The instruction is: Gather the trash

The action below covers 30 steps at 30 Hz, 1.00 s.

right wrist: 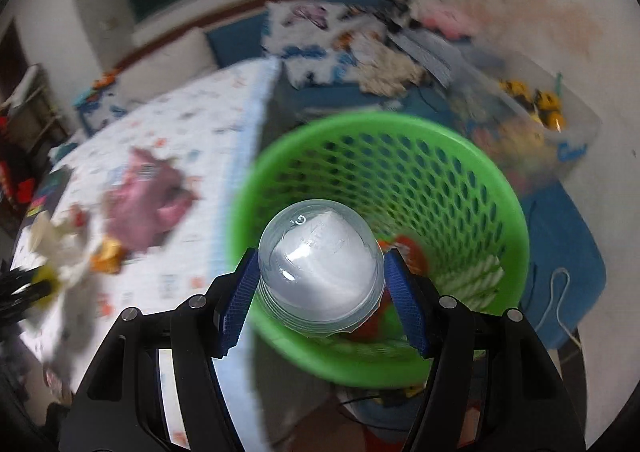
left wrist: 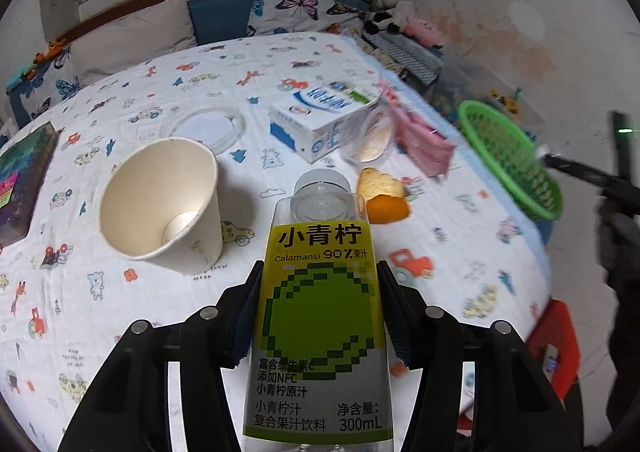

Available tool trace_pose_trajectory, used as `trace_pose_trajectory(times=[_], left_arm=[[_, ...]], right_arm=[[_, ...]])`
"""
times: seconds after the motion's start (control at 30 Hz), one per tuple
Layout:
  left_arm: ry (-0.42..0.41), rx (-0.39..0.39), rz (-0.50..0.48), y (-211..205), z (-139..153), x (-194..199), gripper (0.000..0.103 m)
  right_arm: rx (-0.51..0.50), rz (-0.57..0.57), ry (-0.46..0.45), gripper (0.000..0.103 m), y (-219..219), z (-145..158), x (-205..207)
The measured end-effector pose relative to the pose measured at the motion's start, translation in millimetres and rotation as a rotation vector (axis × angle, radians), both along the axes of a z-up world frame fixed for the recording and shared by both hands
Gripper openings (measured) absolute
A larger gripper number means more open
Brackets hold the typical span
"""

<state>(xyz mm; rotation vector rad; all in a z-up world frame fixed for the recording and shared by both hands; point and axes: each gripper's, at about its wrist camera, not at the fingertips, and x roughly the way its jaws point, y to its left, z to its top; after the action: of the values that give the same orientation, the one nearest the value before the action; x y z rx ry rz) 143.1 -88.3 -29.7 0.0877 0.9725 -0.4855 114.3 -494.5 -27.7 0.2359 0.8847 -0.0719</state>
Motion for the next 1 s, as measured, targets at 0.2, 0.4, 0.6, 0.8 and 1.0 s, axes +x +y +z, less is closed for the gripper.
trace_pose_trajectory(times=[0.2,0.4,0.6,0.8,1.0], left_arm=[[-0.017,-0.052,-0.032,0,31,-5,0.053],[-0.075,-0.083,-0.104,-29,60,5,0.053],[-0.118,-0.097,-0.24,-87,78,23,0.053],[-0.115,-0.104,-0.347,-148,83,42,0.053],[-0.086,-0.072,-0.445,-213,74,57,0.053]], right_arm=[[0.08,-0.09,0.144,0.064,-42,-53,25],[0.121,-0.108,0.211,0.064,-51,-72,33],[0.109,-0.11,0.203,0.067,-52,-72,33],[0.125,-0.126,0.161,0.072,-56,-60,30],[0.11,-0.148,0.08,0.072,-65,-28,4]])
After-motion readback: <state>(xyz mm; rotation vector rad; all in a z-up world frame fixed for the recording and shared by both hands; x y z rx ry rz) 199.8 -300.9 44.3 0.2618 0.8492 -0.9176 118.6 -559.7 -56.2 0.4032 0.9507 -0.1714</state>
